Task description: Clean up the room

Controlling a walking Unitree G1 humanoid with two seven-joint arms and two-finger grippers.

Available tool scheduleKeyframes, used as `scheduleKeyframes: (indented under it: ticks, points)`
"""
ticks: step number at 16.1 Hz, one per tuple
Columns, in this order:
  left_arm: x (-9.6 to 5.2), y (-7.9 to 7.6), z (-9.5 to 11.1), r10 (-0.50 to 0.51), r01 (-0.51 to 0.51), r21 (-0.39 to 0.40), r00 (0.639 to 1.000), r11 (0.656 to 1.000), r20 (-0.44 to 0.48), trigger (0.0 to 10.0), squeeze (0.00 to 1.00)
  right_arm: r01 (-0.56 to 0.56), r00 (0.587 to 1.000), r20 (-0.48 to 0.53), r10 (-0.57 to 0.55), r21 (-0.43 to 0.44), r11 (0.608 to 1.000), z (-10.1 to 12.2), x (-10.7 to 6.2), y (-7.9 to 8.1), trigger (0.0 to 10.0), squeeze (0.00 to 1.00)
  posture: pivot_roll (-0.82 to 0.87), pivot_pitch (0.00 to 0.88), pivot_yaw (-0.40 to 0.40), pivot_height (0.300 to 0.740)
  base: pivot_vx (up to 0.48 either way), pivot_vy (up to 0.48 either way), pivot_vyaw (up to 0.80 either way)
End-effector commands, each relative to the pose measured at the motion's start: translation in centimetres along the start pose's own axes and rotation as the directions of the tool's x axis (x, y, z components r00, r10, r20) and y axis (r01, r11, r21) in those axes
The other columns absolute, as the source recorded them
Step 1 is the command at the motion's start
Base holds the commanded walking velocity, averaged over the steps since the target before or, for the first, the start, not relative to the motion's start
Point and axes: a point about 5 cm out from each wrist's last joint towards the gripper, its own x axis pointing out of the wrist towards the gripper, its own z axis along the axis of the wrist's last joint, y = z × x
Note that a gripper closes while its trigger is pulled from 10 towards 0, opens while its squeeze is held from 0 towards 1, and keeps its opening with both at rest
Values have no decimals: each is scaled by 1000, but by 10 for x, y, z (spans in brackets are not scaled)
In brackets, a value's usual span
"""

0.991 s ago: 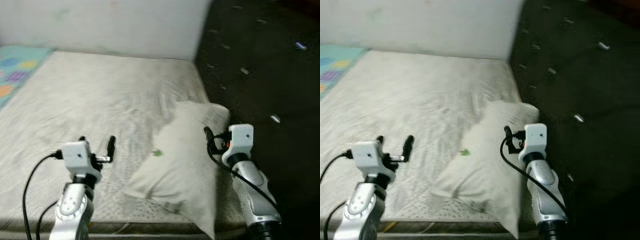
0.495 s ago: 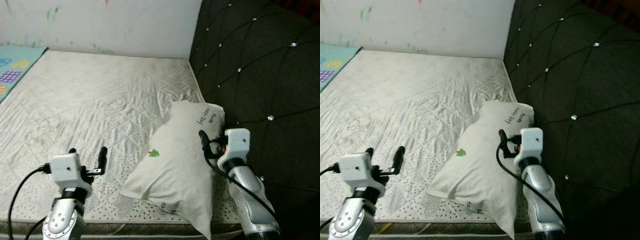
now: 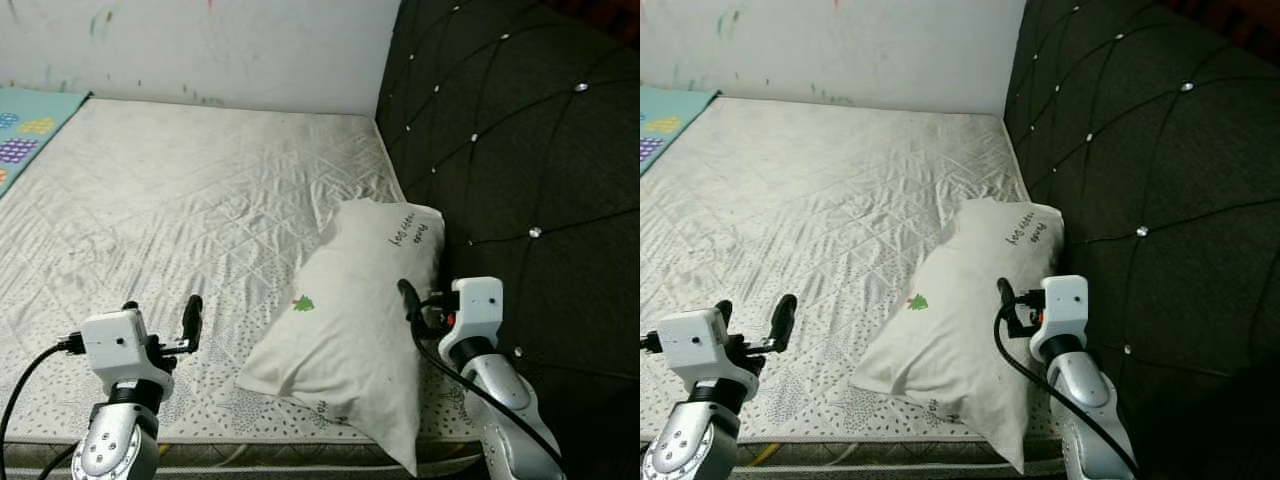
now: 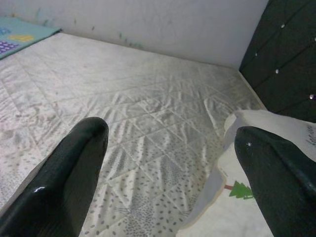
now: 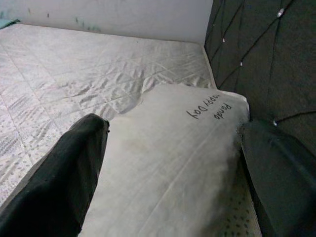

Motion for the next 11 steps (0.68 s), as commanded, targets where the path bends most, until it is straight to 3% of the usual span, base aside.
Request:
scheduleKeyframes:
  ticks: [1, 6, 11]
  points:
    - [1, -2, 3, -8, 8, 6, 1000, 1000, 1, 10000, 0, 4, 1000, 5, -4, -11, 1000, 5, -1, -3, 10000, 0, -86, 57, -54, 740, 0, 0, 0]
    - [3, -3, 2, -2, 2, 0, 1000, 1000, -8, 10000, 0, -32, 999, 0, 32, -42, 999, 5, -4, 2, 10000, 0, -90, 58, -58, 740, 0, 0, 0]
    - [3, -3, 0, 13, -13, -6, 1000, 1000, -20, 10000, 0, -60, 998, -16, 59, -52, 997, 4, -3, 4, 10000, 0, -88, 62, -67, 676, 0, 0, 0]
